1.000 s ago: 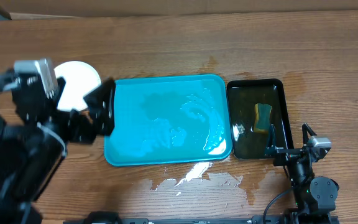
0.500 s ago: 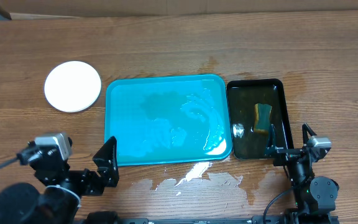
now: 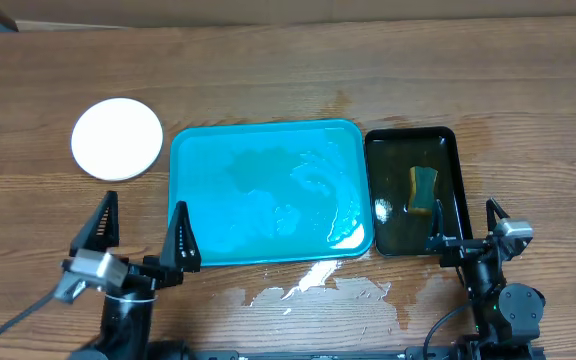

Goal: Clean dirty plates on tray and stack at the side

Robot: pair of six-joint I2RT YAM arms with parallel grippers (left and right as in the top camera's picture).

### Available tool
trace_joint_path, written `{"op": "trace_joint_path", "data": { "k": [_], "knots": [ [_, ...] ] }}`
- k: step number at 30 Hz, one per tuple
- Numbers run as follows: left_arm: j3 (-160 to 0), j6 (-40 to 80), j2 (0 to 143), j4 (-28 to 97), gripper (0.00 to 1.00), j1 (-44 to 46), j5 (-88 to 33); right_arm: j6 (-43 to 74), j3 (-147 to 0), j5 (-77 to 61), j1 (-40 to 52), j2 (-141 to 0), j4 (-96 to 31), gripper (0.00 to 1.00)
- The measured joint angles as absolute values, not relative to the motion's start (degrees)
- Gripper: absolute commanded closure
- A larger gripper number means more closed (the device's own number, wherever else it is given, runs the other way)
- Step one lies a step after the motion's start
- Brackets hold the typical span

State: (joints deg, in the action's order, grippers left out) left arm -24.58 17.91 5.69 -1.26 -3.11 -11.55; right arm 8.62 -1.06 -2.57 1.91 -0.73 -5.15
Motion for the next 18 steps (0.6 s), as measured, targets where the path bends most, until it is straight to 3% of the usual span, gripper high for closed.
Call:
{"op": "trace_joint_path", "data": {
  "k": [6,18],
  "knots": [
    [-14.41,18.06,1.02,-12.86,0.0,-3.11,-9.93,8.64,-1.06,-2.55,1.91,-0.73,-5.1,0.0],
    [-3.57,18.79,1.02,-13.26,0.0,-3.11,-6.11,8.75,-1.06,-2.57,1.91,-0.73,-5.1,0.0]
  ]
}}
